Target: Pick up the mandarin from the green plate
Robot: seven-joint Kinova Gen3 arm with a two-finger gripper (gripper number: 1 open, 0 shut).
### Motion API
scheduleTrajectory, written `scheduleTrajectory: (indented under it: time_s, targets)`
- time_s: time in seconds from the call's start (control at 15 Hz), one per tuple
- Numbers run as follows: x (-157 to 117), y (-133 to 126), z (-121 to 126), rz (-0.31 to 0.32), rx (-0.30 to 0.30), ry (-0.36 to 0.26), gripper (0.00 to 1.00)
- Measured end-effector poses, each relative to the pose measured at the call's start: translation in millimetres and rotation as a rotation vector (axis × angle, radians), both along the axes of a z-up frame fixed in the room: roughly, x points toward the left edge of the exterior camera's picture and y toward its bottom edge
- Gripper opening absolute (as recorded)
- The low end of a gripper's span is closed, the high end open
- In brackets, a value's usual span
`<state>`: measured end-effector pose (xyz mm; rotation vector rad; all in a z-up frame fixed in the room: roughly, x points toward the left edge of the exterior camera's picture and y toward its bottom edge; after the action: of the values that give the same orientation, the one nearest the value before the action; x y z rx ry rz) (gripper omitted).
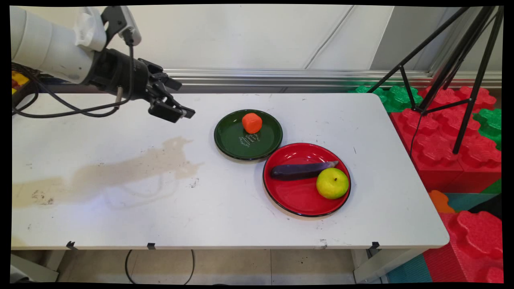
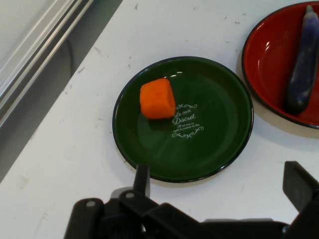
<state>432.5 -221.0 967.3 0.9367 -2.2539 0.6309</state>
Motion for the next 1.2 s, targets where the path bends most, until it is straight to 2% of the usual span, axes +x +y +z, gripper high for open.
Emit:
scheduleTrajectory:
  time_s: [0.67,1.2]
  targets:
    - [-50.4,-35.1,-12.1,0.019,0.007,-0.052,1.00]
    - [-96.5,-96.2,-42.2,0.068,0.033,-0.097,1.00]
